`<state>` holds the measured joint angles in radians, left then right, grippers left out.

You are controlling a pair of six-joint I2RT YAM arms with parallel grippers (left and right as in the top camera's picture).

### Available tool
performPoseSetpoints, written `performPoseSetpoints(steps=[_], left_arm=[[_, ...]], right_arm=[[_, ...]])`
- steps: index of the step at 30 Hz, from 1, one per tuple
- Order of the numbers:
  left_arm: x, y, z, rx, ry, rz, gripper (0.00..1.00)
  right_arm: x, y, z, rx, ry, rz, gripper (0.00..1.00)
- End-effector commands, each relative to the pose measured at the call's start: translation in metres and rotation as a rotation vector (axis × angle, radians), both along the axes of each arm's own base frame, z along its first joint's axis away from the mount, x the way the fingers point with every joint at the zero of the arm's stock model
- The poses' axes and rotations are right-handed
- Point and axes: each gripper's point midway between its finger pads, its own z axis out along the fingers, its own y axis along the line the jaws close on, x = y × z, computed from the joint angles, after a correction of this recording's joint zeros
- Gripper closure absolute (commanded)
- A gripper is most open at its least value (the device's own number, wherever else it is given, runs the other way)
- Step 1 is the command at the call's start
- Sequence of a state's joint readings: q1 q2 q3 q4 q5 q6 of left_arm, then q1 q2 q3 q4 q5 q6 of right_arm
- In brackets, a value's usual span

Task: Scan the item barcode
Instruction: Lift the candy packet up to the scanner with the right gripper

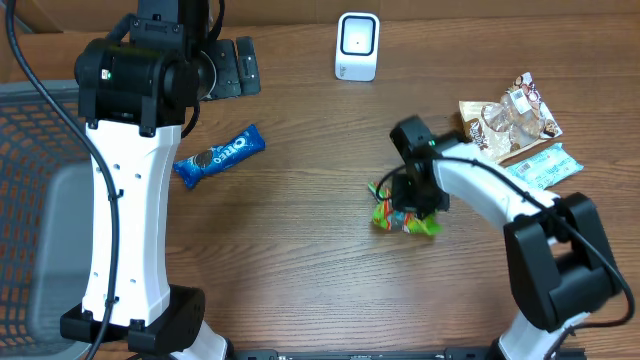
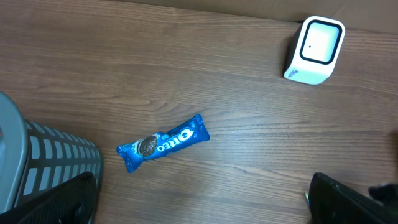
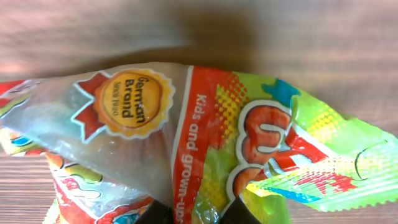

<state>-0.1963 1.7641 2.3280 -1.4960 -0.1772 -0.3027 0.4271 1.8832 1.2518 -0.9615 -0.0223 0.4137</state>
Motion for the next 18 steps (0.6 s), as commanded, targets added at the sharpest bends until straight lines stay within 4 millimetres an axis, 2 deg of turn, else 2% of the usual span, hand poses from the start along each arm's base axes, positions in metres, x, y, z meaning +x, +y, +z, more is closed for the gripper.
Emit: performPoseSetpoints(steps=[1,3,7,9,10,11,14,18], left_arm=[[0.001,0.002,0.0,0.022,-0.002,-0.007,0.0],[0.001,0.002,0.0,0.022,-0.002,-0.007,0.0],[0.001,0.002,0.0,0.022,-0.002,-0.007,0.0],[0.001,0.002,0.0,0.022,-0.002,-0.007,0.0],[0.001,0.002,0.0,0.022,-0.002,-0.007,0.0],[0.001,0.002,0.0,0.022,-0.002,-0.007,0.0],[0.001,0.002,0.0,0.021,-0.002,-0.007,0.0],[0.001,0.002,0.0,0.022,-0.002,-0.007,0.0]], right_arm=[[0.044,0.023,0.046,0.065,-0.145,0.035,0.96],[0.071,0.034,0.077,0.1,-0.242,0.033,0.96],[0.11,0.038,0.115,0.098,-0.412,0.006,0.96],[0.128,0.032,0.13,0.062,-0.503,-0.017,0.96],[0.15,0.02,0.147,-0.019,-0.622,-0.06,0.96],[0.16,0.014,0.155,-0.062,-0.681,-0.078,0.96],[0.181,0.005,0.178,-0.149,-0.821,-0.088,0.96],[0.206,0.003,0.202,-0.221,-0.98,-0.087,0.96]])
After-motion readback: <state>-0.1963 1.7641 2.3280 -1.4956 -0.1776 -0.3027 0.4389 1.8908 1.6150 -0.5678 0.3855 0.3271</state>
